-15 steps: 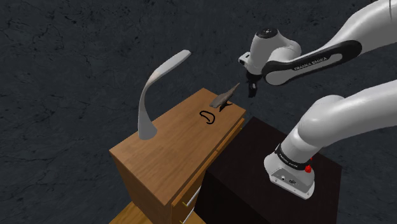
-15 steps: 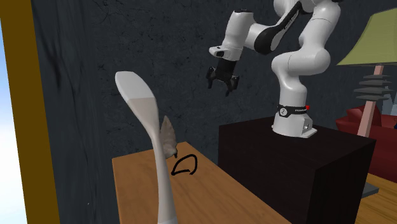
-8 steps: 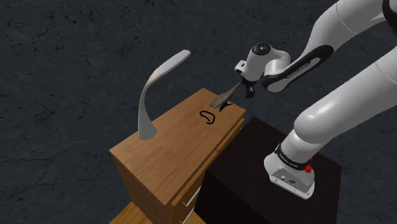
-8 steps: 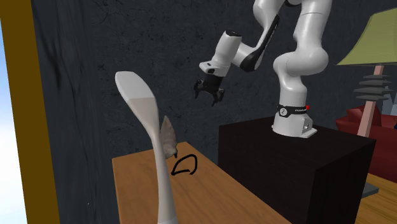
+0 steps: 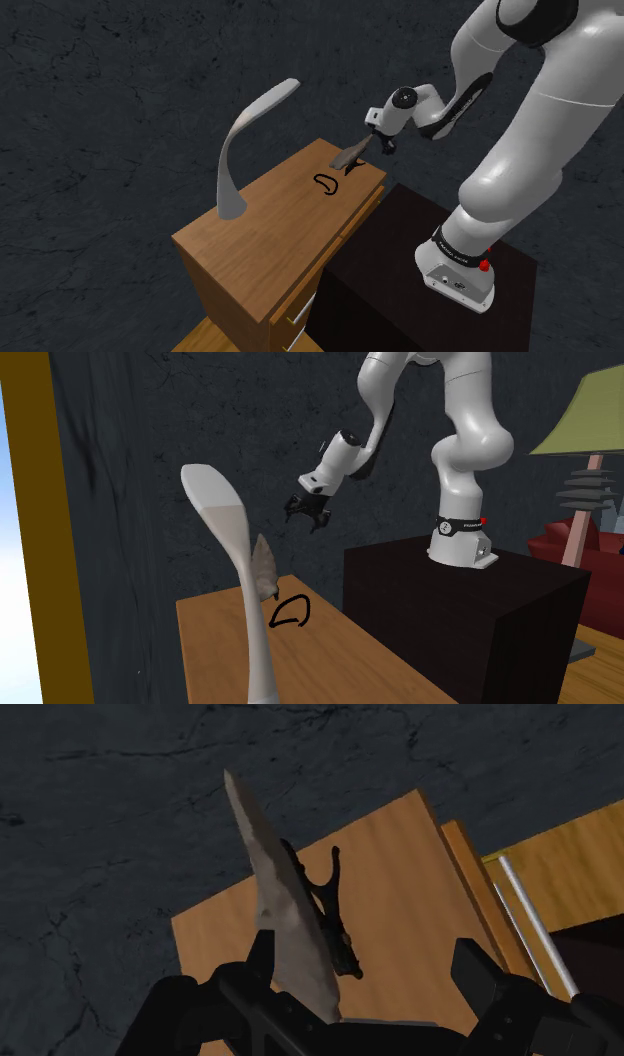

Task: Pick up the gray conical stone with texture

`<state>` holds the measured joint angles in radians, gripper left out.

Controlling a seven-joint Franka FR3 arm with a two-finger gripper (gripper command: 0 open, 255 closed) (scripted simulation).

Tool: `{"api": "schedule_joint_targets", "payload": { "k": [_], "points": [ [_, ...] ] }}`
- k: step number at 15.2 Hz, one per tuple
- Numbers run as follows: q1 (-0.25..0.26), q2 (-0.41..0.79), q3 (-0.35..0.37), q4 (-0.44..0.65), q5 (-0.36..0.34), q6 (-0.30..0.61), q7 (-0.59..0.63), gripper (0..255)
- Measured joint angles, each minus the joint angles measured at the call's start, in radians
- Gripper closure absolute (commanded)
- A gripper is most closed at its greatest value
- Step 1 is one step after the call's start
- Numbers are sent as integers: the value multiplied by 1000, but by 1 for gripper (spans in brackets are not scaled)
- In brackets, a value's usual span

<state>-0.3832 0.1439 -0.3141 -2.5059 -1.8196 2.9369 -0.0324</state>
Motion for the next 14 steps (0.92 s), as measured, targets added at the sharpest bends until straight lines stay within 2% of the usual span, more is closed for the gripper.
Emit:
{"api": "schedule_joint_targets", "payload": {
  "k": [4,8,11,14],
  "points": [
    [-50,177,47,186,-329,37,218,0],
    [-138,336,141,373,-565,37,327,0],
    [-190,428,198,482,-681,31,349,0],
    [-212,474,229,509,-723,4,374,0]
  ]
}}
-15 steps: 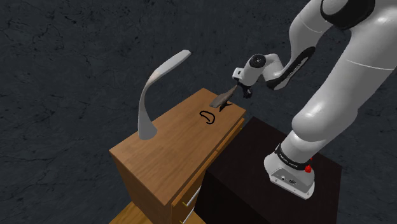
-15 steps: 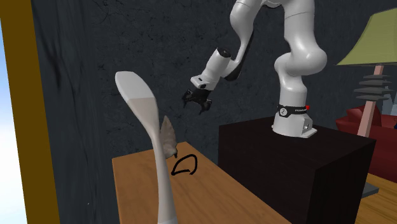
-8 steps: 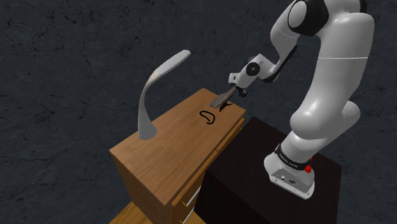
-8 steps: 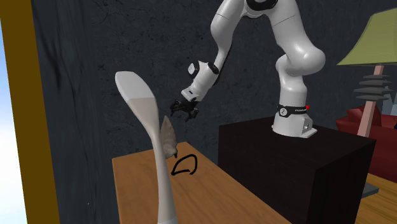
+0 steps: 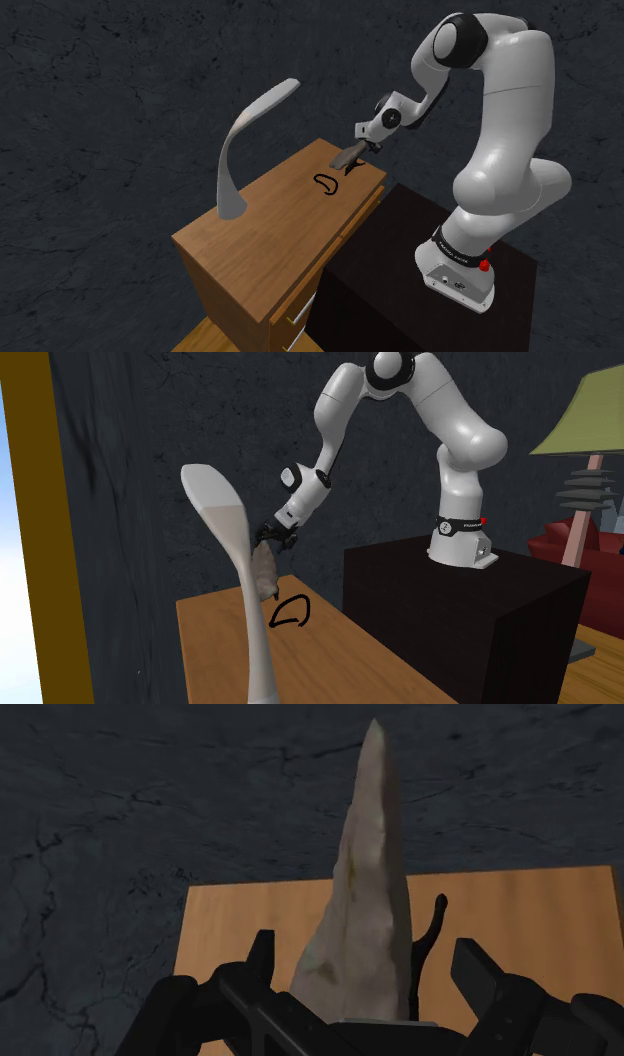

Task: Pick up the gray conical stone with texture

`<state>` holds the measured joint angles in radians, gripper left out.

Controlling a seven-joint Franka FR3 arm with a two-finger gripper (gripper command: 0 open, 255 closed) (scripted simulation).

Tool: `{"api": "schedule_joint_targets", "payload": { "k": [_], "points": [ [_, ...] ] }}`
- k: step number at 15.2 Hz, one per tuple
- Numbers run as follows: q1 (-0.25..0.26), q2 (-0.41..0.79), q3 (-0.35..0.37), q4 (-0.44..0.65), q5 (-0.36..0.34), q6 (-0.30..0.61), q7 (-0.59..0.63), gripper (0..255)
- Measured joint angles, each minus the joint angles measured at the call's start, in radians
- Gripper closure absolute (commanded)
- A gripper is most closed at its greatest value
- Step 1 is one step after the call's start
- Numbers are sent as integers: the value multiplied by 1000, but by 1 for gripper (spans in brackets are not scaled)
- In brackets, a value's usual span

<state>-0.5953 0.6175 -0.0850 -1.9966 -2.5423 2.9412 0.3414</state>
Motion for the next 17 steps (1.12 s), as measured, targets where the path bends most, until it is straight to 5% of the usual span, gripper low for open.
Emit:
{"api": "schedule_joint_targets", "payload": {
  "k": [4,5,17],
  "points": [
    [-18,47,24,22,-28,-28,24,0],
    [-21,51,27,24,-32,-31,27,255],
    [-20,43,24,20,-30,-25,23,255]
  ]
}}
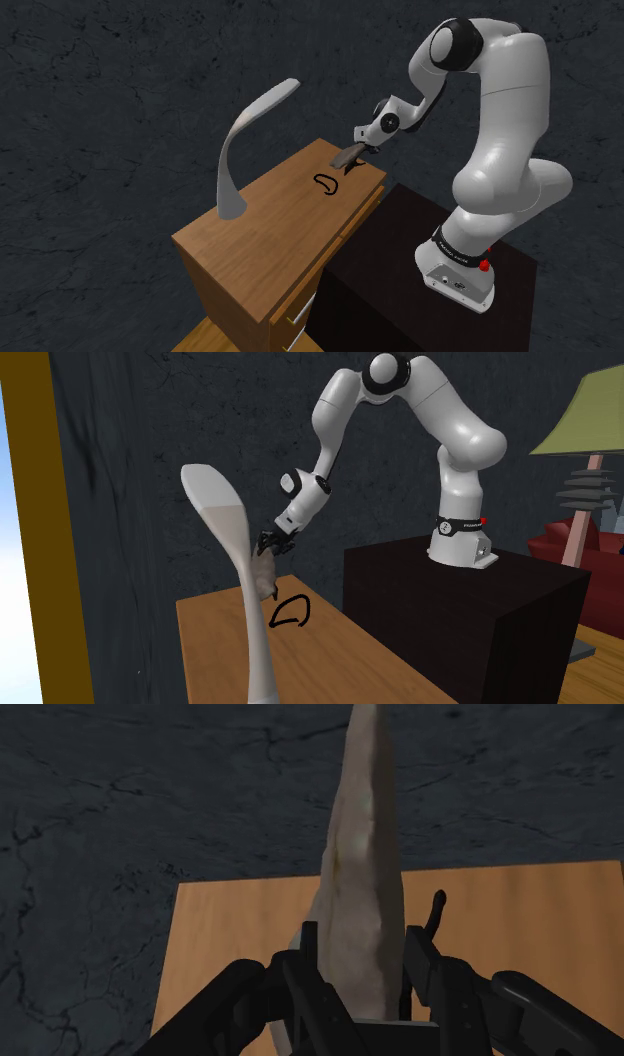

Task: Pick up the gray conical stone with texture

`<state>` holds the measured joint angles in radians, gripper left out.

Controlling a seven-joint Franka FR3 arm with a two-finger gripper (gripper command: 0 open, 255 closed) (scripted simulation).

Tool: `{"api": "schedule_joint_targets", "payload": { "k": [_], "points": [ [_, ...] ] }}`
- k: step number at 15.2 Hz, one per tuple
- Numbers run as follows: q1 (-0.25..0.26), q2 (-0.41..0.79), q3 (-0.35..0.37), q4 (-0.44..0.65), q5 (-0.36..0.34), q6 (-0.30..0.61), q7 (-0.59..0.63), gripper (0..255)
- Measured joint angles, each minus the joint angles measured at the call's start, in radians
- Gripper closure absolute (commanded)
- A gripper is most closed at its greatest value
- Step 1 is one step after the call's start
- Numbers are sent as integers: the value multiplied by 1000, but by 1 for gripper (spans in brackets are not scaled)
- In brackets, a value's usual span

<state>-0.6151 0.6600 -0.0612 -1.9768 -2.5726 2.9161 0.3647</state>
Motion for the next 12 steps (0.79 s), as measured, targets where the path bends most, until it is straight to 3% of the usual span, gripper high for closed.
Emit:
{"api": "schedule_joint_targets", "payload": {
  "k": [12],
  "points": [
    [78,-137,-102,-49,112,101,-103,255]
  ]
}}
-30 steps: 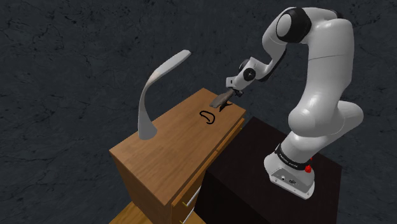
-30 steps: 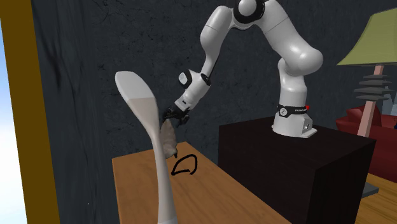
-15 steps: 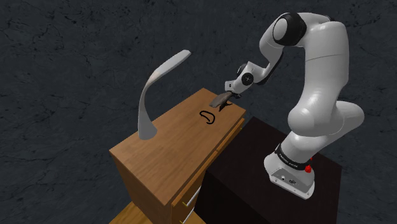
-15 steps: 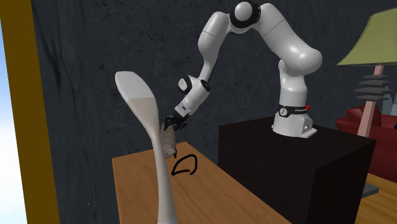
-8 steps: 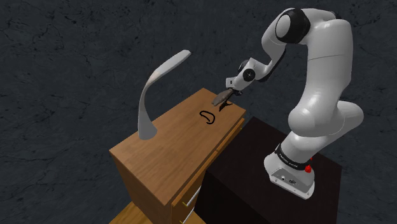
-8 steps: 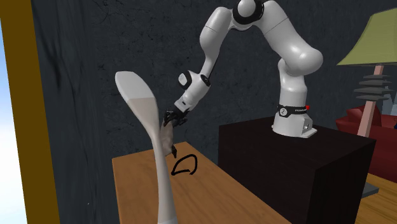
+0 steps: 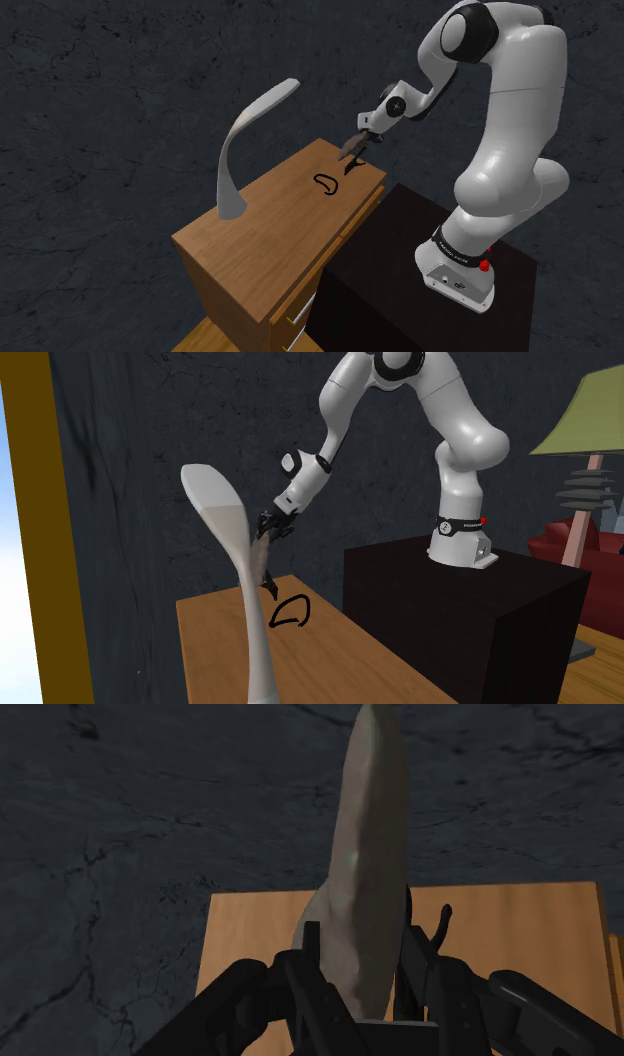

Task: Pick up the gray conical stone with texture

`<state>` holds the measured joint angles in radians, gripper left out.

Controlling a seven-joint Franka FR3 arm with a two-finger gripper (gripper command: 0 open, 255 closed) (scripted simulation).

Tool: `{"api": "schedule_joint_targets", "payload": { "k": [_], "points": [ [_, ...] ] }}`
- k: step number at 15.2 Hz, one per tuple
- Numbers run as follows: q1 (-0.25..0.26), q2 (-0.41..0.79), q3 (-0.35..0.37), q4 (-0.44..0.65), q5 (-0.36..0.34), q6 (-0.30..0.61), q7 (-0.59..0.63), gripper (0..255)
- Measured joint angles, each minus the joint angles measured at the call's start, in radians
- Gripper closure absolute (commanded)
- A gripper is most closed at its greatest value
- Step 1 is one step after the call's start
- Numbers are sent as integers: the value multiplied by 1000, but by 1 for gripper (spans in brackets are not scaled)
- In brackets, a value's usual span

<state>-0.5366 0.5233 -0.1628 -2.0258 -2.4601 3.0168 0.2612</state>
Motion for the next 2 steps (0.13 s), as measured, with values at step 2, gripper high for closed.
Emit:
{"api": "schedule_joint_targets", "payload": {
  "k": [2],
  "points": [
    [16,-16,-20,-3,21,15,-20,255]
  ]
}}
